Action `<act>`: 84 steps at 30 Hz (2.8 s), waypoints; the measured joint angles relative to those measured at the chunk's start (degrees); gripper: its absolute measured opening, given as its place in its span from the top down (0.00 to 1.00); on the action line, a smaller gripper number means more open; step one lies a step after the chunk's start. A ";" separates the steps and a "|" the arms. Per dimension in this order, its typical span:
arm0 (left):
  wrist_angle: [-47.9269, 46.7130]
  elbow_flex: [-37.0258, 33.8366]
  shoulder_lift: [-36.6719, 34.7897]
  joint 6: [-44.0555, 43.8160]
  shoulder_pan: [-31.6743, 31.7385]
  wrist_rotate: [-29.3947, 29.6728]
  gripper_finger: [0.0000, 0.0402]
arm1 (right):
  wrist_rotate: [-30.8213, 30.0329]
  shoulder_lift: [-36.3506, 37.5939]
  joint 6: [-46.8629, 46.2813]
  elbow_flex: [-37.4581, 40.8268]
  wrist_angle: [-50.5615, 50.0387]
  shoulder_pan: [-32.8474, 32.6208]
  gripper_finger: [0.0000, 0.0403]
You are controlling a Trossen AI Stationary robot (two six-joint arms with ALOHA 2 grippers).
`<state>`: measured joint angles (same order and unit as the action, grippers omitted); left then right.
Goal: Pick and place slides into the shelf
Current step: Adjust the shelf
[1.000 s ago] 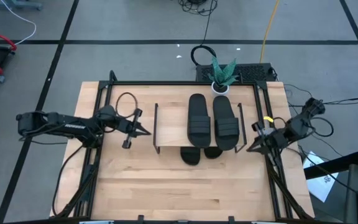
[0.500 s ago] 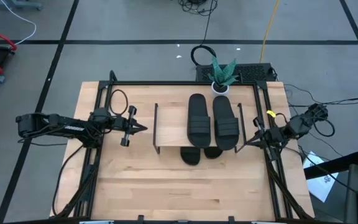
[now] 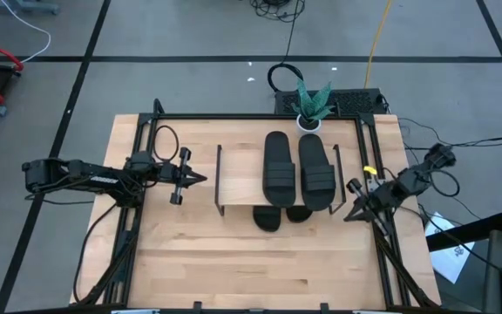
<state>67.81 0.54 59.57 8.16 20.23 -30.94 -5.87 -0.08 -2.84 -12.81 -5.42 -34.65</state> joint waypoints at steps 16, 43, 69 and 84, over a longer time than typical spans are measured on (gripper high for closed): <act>0.00 0.02 0.00 -3.32 0.00 0.57 1.00 | -0.09 0.02 -0.53 5.16 6.06 -10.49 1.00; -0.36 0.07 0.00 -8.77 0.00 2.57 0.99 | -12.60 -0.04 2.39 8.85 15.11 -15.85 1.00; -6.91 0.07 0.00 -11.77 -0.02 2.97 0.99 | -33.07 -31.81 -42.60 -39.16 -62.53 -13.64 1.00; -7.82 0.07 -0.01 -15.80 -0.01 4.23 0.99 | -31.58 -38.83 -59.94 -40.32 -78.60 -7.38 1.00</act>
<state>59.99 0.60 59.56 -7.64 20.22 -26.71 -37.45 -38.91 -62.78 -53.12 -84.03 -42.03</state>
